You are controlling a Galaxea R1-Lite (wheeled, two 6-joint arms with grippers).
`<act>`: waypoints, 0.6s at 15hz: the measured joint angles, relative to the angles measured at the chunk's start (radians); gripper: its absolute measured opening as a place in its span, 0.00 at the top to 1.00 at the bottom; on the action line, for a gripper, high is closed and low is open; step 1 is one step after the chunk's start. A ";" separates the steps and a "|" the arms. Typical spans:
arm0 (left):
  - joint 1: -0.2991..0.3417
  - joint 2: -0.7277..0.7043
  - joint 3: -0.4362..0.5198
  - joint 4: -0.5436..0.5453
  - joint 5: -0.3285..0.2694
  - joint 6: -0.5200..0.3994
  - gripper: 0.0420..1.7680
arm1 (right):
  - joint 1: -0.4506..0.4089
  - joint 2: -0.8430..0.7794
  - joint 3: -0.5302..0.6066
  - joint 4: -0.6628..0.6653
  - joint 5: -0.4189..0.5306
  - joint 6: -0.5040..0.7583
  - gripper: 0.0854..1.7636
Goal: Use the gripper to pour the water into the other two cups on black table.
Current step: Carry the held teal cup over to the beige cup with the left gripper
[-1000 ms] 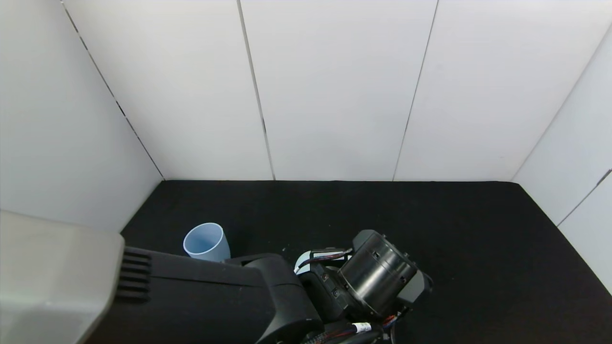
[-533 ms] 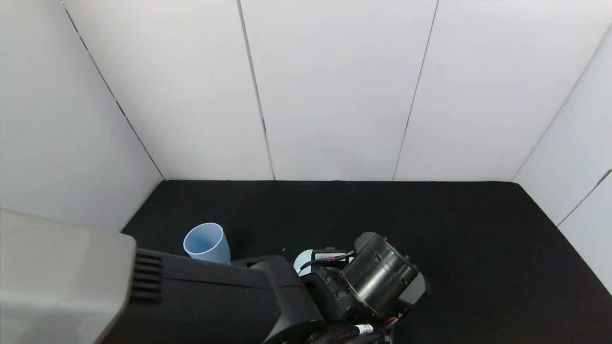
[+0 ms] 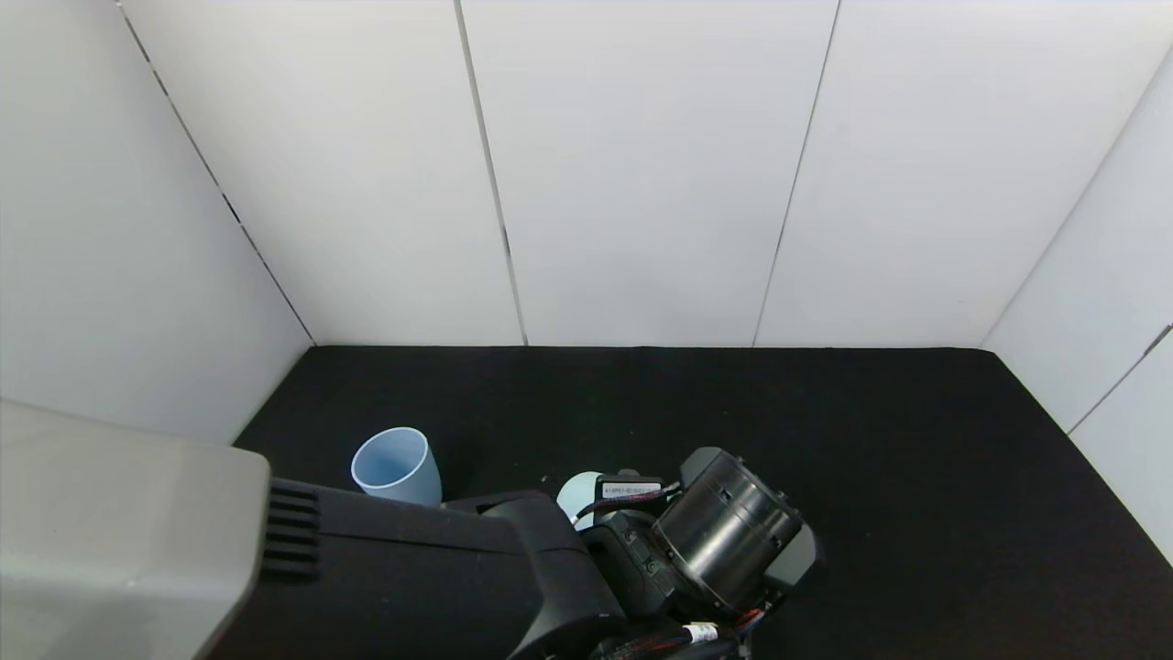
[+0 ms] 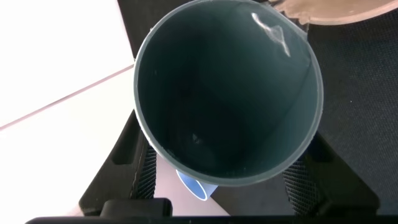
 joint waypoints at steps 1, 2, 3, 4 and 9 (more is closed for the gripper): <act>0.000 0.000 0.000 0.000 0.008 0.001 0.37 | 0.000 0.000 0.000 0.000 0.000 0.000 0.03; 0.000 0.000 0.000 0.000 0.013 0.002 0.37 | 0.000 0.000 0.000 0.000 0.000 0.000 0.03; 0.000 0.000 0.000 0.000 0.014 0.002 0.37 | 0.000 0.000 0.000 0.000 0.000 0.000 0.03; 0.000 0.000 0.000 -0.002 0.013 0.000 0.37 | 0.000 0.000 0.000 0.000 0.000 0.000 0.03; 0.003 -0.006 -0.001 -0.016 -0.014 -0.022 0.37 | 0.000 0.000 0.000 0.000 0.000 0.000 0.03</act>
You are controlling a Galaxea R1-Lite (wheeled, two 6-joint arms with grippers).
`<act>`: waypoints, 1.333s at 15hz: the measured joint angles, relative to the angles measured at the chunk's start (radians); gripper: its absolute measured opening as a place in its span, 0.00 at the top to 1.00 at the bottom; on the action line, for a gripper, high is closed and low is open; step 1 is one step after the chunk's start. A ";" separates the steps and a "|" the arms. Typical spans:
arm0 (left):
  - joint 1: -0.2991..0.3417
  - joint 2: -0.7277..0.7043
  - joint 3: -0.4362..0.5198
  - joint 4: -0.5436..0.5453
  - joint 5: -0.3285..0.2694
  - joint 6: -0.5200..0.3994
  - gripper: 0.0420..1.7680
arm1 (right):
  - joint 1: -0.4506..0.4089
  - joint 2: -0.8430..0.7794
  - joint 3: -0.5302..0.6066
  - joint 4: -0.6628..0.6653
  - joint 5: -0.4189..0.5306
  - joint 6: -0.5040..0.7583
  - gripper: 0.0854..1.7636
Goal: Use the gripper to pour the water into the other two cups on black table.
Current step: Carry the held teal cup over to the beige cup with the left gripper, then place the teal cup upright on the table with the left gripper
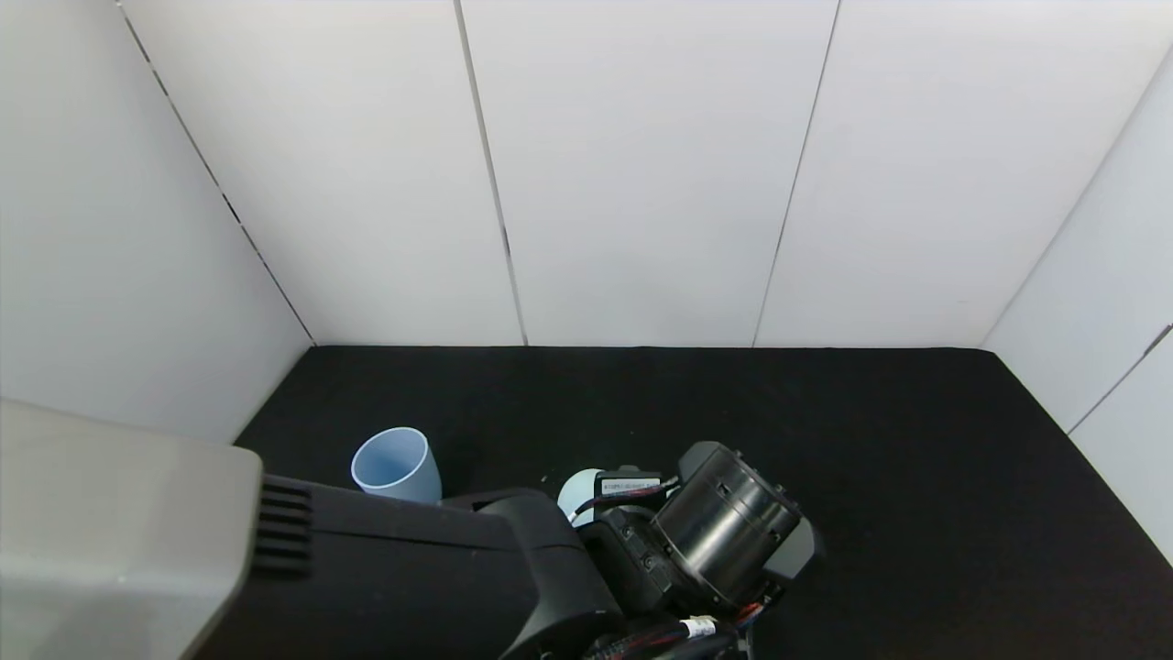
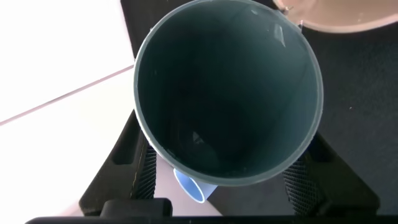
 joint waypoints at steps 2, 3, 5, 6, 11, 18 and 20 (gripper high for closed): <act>0.002 -0.005 -0.003 0.001 -0.013 -0.025 0.37 | 0.000 0.000 0.000 0.000 0.000 0.000 0.03; 0.003 -0.008 -0.003 0.003 -0.017 -0.051 0.37 | 0.000 0.000 0.000 0.000 0.000 0.000 0.03; 0.005 -0.015 -0.004 0.014 -0.036 -0.115 0.37 | 0.000 0.000 0.000 0.000 0.000 0.000 0.03; 0.005 -0.022 -0.004 0.015 -0.042 -0.140 0.37 | 0.000 0.000 0.000 0.000 0.000 0.000 0.03; 0.034 -0.087 0.010 0.016 -0.113 -0.195 0.37 | 0.000 0.000 0.000 0.000 0.000 0.000 0.03; 0.182 -0.269 0.106 0.039 -0.284 -0.345 0.37 | 0.000 0.000 0.000 0.001 0.000 0.000 0.03; 0.240 -0.334 0.160 0.022 -0.356 -0.408 0.37 | 0.000 0.000 0.000 0.000 0.000 0.000 0.03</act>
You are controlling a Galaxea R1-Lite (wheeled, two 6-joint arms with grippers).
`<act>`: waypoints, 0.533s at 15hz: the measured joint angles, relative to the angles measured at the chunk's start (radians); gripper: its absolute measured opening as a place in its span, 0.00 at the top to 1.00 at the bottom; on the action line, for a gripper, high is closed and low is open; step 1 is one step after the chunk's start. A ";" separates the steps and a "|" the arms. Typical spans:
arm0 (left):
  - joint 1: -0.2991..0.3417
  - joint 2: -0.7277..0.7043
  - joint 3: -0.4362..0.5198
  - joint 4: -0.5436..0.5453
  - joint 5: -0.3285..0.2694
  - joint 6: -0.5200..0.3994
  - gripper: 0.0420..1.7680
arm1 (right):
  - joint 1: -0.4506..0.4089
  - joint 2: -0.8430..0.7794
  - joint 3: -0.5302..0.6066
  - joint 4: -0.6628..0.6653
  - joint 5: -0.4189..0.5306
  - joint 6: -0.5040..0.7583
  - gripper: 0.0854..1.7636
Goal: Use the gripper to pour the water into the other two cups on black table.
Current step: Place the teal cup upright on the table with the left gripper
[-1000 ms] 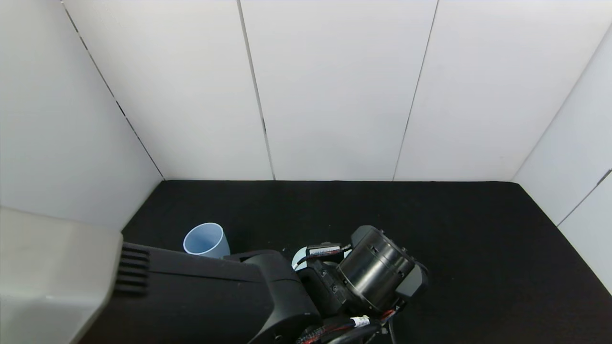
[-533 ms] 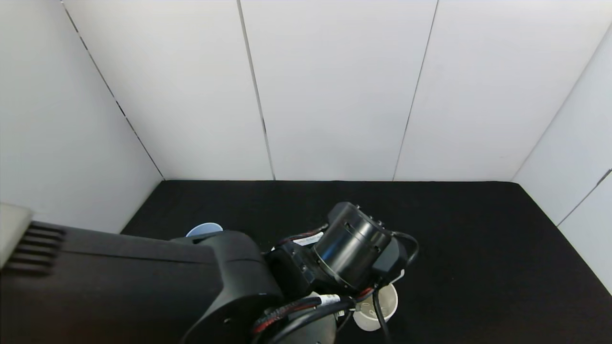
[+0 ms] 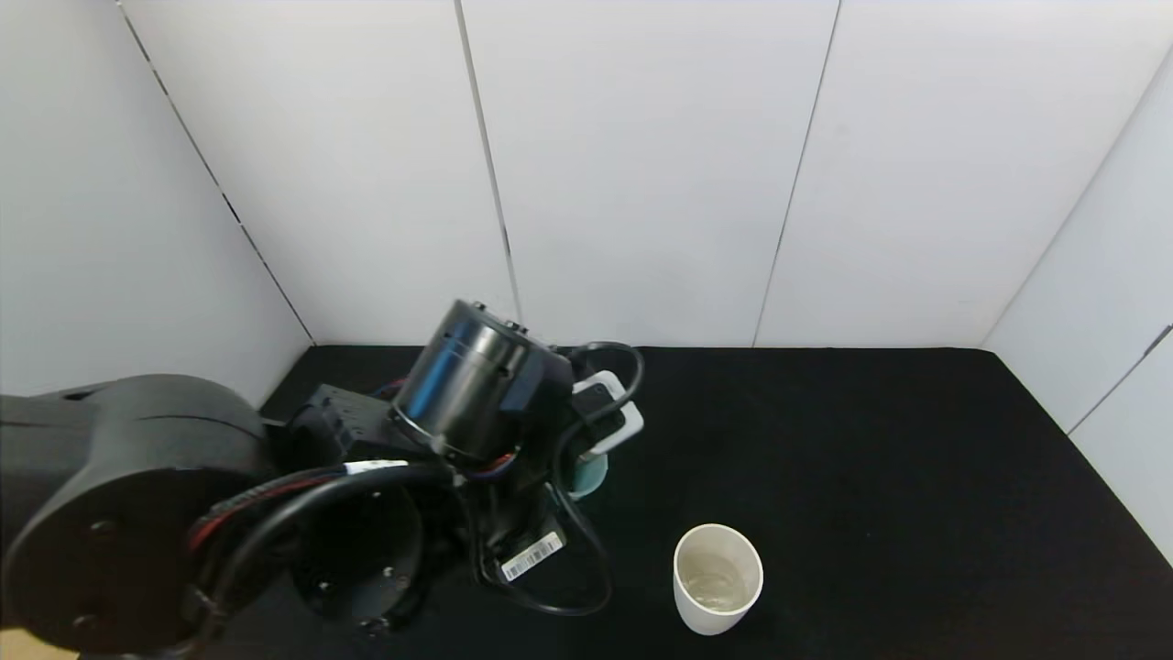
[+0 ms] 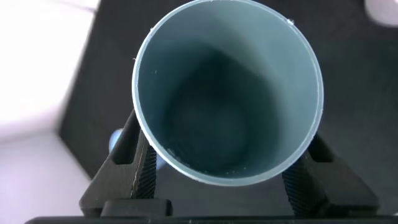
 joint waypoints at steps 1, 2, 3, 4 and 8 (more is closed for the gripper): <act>0.034 -0.037 0.029 -0.015 -0.046 -0.038 0.37 | 0.000 0.000 0.000 0.000 0.000 0.000 0.03; 0.063 -0.069 0.057 -0.039 -0.090 -0.067 0.37 | 0.000 0.000 0.000 0.000 0.000 0.000 0.03; 0.093 -0.101 0.087 -0.091 -0.141 -0.101 0.37 | 0.000 0.000 0.000 0.000 0.000 0.000 0.03; 0.116 -0.128 0.117 -0.153 -0.188 -0.141 0.37 | 0.000 0.000 0.000 0.000 0.000 0.000 0.03; 0.231 -0.206 0.243 -0.363 -0.299 -0.274 0.37 | 0.000 0.000 0.000 0.000 0.000 0.000 0.03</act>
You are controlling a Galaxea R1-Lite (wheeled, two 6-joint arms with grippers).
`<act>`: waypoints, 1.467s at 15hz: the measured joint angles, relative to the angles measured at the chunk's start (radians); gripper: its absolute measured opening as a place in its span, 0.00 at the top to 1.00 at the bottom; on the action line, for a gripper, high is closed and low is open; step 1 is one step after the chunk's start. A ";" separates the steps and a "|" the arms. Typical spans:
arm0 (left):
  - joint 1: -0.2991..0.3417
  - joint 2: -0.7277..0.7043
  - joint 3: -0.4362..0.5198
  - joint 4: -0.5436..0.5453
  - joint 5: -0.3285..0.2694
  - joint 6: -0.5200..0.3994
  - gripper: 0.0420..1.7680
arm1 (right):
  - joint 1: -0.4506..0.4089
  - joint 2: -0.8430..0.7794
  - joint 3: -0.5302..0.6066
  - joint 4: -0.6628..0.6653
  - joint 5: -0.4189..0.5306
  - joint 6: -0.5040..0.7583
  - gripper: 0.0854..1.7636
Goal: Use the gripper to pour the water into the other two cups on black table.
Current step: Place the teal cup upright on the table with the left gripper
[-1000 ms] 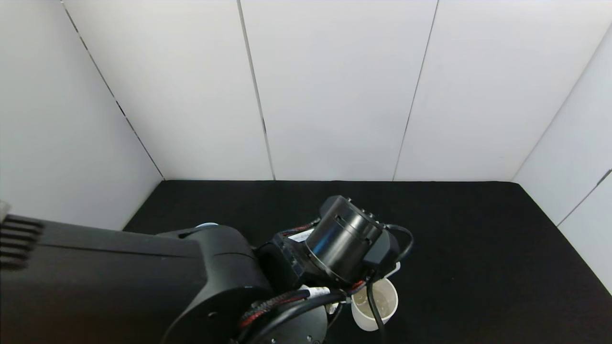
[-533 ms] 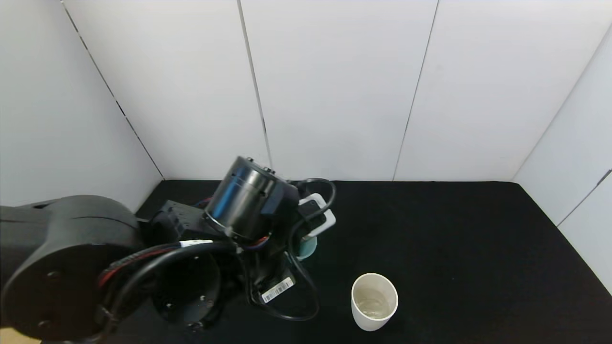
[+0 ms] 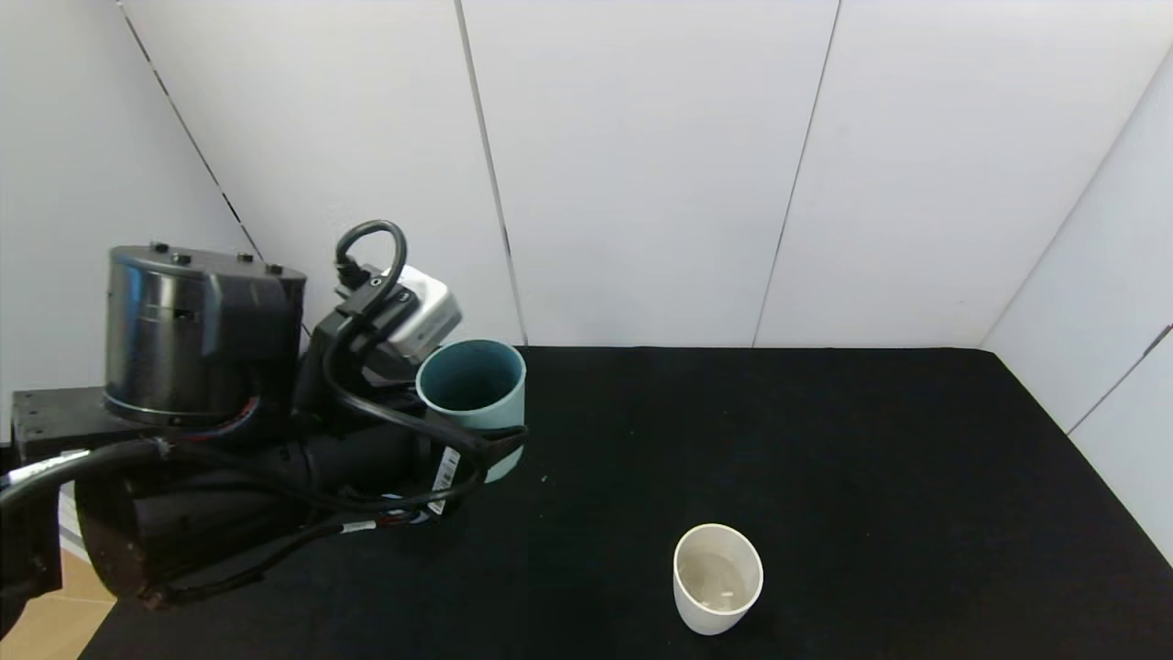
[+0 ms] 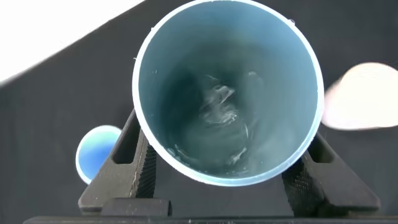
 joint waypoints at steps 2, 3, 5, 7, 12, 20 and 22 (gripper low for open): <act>0.084 -0.005 0.061 -0.094 -0.060 -0.015 0.37 | 0.000 0.000 0.000 0.000 0.000 0.000 0.03; 0.112 0.005 0.084 -0.148 -0.087 -0.019 0.37 | 0.000 0.000 0.000 0.000 0.000 0.000 0.03; 0.153 0.050 0.130 -0.277 -0.133 -0.026 0.37 | 0.000 0.000 0.000 0.000 0.000 0.000 0.03; 0.166 0.121 0.157 -0.385 -0.144 -0.052 0.37 | 0.000 0.000 0.000 0.000 0.000 0.000 0.03; 0.169 0.336 0.160 -0.598 -0.173 -0.100 0.37 | 0.000 0.000 0.000 0.000 0.000 0.000 0.03; 0.167 0.520 0.144 -0.607 -0.199 -0.123 0.37 | -0.001 0.000 0.000 0.000 0.000 0.000 0.03; 0.166 0.541 0.144 -0.608 -0.198 -0.123 0.37 | -0.001 0.000 0.000 0.000 0.000 0.000 0.03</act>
